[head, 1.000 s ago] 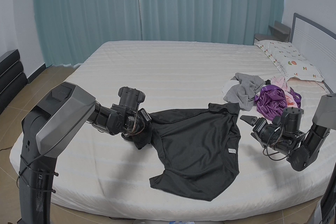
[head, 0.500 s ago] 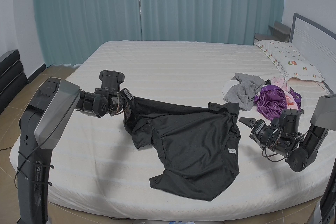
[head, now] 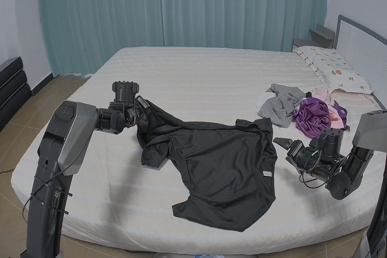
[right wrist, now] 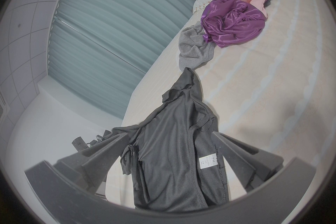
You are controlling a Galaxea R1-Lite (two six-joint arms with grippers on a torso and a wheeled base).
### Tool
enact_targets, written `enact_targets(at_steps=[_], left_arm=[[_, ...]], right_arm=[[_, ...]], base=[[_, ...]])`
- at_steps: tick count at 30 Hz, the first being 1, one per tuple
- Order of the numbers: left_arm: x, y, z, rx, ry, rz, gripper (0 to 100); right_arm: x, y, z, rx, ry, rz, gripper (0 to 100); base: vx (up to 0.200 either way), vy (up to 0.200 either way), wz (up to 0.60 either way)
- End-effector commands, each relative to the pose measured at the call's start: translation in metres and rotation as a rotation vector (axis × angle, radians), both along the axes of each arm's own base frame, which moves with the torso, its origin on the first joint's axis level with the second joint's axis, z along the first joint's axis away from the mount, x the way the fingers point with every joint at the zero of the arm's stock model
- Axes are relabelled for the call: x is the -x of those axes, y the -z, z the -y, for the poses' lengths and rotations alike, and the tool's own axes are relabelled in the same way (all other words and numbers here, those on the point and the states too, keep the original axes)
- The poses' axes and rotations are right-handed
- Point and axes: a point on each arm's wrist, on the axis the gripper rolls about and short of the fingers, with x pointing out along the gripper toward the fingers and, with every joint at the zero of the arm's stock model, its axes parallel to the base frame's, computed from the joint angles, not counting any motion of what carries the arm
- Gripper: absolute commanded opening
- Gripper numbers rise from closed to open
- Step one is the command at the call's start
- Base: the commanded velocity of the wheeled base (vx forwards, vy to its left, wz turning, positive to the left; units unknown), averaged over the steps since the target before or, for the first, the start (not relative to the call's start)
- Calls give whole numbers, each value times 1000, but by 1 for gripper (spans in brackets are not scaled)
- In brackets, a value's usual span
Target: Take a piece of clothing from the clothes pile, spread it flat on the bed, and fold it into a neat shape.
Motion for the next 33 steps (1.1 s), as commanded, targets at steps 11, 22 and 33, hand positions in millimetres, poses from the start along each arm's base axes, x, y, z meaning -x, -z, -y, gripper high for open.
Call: enact_targets(at_steps=[11, 22, 33], left_arm=[[40, -11, -16, 2, 13, -126, 100], [124, -15, -13, 74, 133, -239, 100], [174, 12, 21, 67, 238, -300, 100]], right_arm=[[6, 5, 0, 3, -5, -23, 100], [14, 3, -1, 0, -13, -33, 100], [18, 4, -4, 0, -23, -46, 100]], base=[[0, 0, 0], [0, 0, 0], [0, 0, 0]])
